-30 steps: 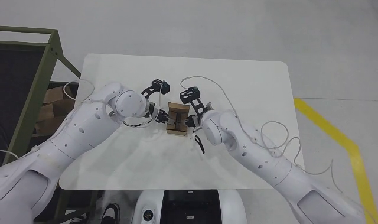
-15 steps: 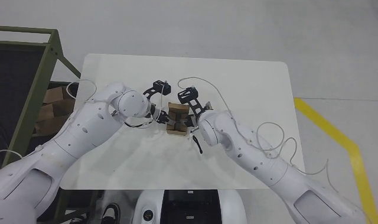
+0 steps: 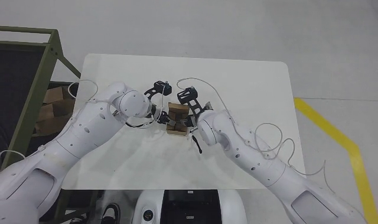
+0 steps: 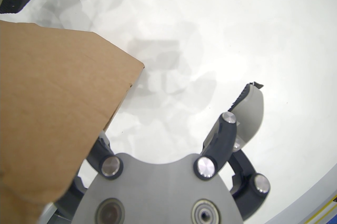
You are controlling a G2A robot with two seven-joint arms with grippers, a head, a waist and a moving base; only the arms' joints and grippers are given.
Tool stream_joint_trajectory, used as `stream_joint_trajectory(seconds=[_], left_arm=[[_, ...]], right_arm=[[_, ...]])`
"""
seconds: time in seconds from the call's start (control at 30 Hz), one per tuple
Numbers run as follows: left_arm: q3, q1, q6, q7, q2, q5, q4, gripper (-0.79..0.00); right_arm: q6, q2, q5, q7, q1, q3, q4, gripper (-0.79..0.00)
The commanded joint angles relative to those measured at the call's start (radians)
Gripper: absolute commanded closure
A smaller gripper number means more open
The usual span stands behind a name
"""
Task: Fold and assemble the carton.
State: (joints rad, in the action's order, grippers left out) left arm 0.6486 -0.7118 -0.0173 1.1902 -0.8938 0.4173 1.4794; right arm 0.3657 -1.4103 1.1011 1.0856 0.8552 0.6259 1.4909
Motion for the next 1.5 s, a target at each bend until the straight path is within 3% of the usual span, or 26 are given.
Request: stream_joint_trajectory(seconds=[0.0,1.47], left_arm=[[0.003,-0.002,0.001,0.001,-0.002,0.002,-0.001,-0.785],[0.048,-0.026,0.008,0.036,-0.039,0.043,-0.023,-0.785]], right_arm=[[-0.002,-0.003,0.005,0.002,0.003,0.004,-0.001,-0.785],[-0.021,-0.057,0.121,0.044,0.05,0.073,-0.015,-0.785]])
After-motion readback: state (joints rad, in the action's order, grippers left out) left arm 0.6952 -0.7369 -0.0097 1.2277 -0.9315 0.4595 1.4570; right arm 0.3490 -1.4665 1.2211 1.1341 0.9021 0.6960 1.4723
